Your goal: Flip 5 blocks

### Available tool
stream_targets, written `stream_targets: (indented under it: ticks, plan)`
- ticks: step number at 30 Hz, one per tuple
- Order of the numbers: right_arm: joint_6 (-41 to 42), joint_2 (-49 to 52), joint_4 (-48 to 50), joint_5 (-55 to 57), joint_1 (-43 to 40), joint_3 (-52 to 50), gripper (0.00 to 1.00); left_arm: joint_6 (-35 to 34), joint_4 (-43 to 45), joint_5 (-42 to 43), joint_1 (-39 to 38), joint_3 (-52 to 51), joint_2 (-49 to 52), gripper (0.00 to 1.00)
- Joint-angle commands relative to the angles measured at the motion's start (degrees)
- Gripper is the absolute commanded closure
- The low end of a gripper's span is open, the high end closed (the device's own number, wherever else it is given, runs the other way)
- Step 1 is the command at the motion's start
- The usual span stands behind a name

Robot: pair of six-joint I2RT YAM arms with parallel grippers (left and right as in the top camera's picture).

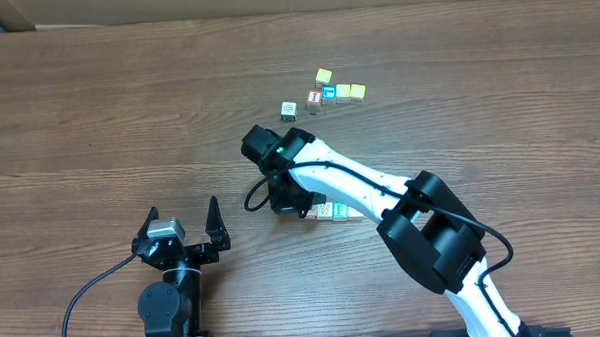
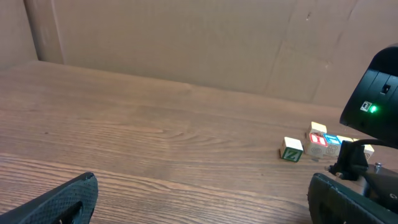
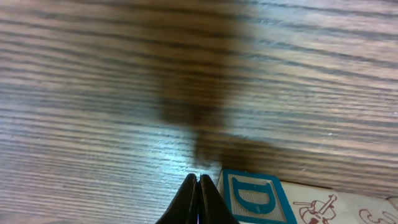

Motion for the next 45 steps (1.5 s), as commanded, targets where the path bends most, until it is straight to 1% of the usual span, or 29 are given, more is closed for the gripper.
stream_targets:
  ticks: [1,6,9,14,16,17,19,20,21,22,23,24,28,34,39,45]
  plan:
    - [0.5,-2.7,0.0,-0.7,-0.4,0.6,0.96,1.0,0.1,0.6,-0.4,-0.2,-0.6,0.00]
    - [-3.5,-3.5,-0.5,-2.1,-1.0,5.3,0.96,1.0,0.1,0.7,-0.4,-0.2,-0.6,0.00]
    - [-3.9,-4.6,-2.6,-2.1,-3.3,9.7,0.93,1.0,0.1,0.6,-0.4,-0.2,-0.6,0.00]
    - [-4.1,-5.3,-9.1,-2.1,-12.6,17.0,0.91,1.0,0.1,0.6,-0.4,-0.2,-0.6,0.00]
    - [-4.1,-5.3,-11.5,-2.1,-17.5,18.1,0.88,1.0,0.1,0.6,-0.4,-0.2,-0.6,0.00]
    - [-4.2,-5.3,-12.6,-2.1,-20.2,18.1,0.80,1.0,0.1,0.6,-0.4,-0.2,-0.6,0.00]
    - [-5.7,-5.3,-14.5,-2.1,-25.6,18.1,0.69,1.0,0.1,0.6,-0.4,-0.2,-0.6,0.00]
    - [-6.9,-5.3,-15.3,-2.1,-28.1,18.1,0.62,1.0,0.1,0.6,-0.4,-0.2,-0.6,0.00]
    - [-8.1,-5.3,-16.1,-2.0,-30.4,18.1,0.47,1.0,0.1,0.6,-0.4,-0.2,-0.6,0.00]
    - [-9.8,-5.3,-16.9,-2.0,-33.4,18.1,0.35,1.0,0.1,0.6,-0.4,-0.2,-0.6,0.00]
    - [-10.5,-5.3,-17.1,-2.1,-35.1,18.1,0.08,1.0,0.1,0.6,-0.4,-0.2,-0.6,0.00]
    - [-10.6,-5.3,-17.2,-2.1,-37.5,18.1,0.00,1.0,0.1,0.6,-0.4,-0.2,-0.6,0.00]
    - [-10.5,-5.3,-16.0,-2.1,-45.9,18.1,0.00,1.0,0.1,0.6,-0.4,-0.2,-0.6,0.00]
    - [-10.5,-5.3,-9.6,-2.1,-56.4,18.1,0.00,1.0,0.1,0.6,-0.4,-0.2,-0.6,0.00]
    - [-10.5,-5.3,-6.0,-2.1,-61.4,18.1,0.00,1.0,0.1,0.6,-0.4,-0.2,-0.6,0.00]
    - [-10.5,-5.3,-5.3,-2.1,-64.8,18.1,0.00,1.0,0.1,0.6,-0.4,-0.2,-0.6,0.00]
